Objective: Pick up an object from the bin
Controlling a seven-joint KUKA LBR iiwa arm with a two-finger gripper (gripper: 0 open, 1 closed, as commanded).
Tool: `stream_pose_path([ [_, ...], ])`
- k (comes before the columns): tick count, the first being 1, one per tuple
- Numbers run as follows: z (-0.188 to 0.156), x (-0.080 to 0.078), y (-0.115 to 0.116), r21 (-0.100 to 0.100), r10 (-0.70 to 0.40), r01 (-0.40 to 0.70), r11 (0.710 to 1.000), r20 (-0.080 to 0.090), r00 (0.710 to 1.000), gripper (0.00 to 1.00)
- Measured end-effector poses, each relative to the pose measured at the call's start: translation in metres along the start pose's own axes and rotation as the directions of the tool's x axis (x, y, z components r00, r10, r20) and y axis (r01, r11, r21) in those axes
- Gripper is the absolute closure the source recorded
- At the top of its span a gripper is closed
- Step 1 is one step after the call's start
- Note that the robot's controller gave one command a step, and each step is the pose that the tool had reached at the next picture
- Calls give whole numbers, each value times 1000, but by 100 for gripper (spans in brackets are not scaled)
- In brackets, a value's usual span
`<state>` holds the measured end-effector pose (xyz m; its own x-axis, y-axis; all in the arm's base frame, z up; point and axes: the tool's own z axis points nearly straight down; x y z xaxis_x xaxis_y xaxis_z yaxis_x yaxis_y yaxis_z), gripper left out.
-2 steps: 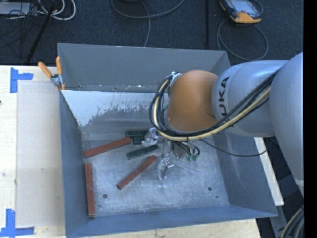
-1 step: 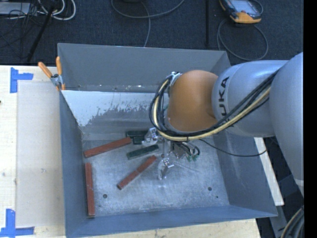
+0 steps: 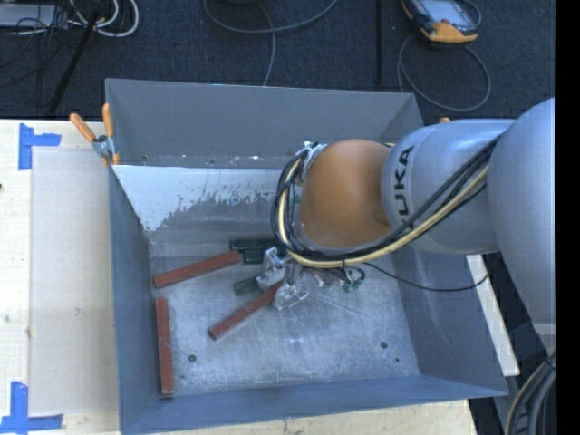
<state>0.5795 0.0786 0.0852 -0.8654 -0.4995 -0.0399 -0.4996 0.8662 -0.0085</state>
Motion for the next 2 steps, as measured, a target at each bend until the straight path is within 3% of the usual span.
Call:
stream_pose_path([
  [1,6,8,-1,-2,1,-1,1000,-27,1000,0],
  [2,7,5,1,-2,0,0,1000,-12,1000,100],
])
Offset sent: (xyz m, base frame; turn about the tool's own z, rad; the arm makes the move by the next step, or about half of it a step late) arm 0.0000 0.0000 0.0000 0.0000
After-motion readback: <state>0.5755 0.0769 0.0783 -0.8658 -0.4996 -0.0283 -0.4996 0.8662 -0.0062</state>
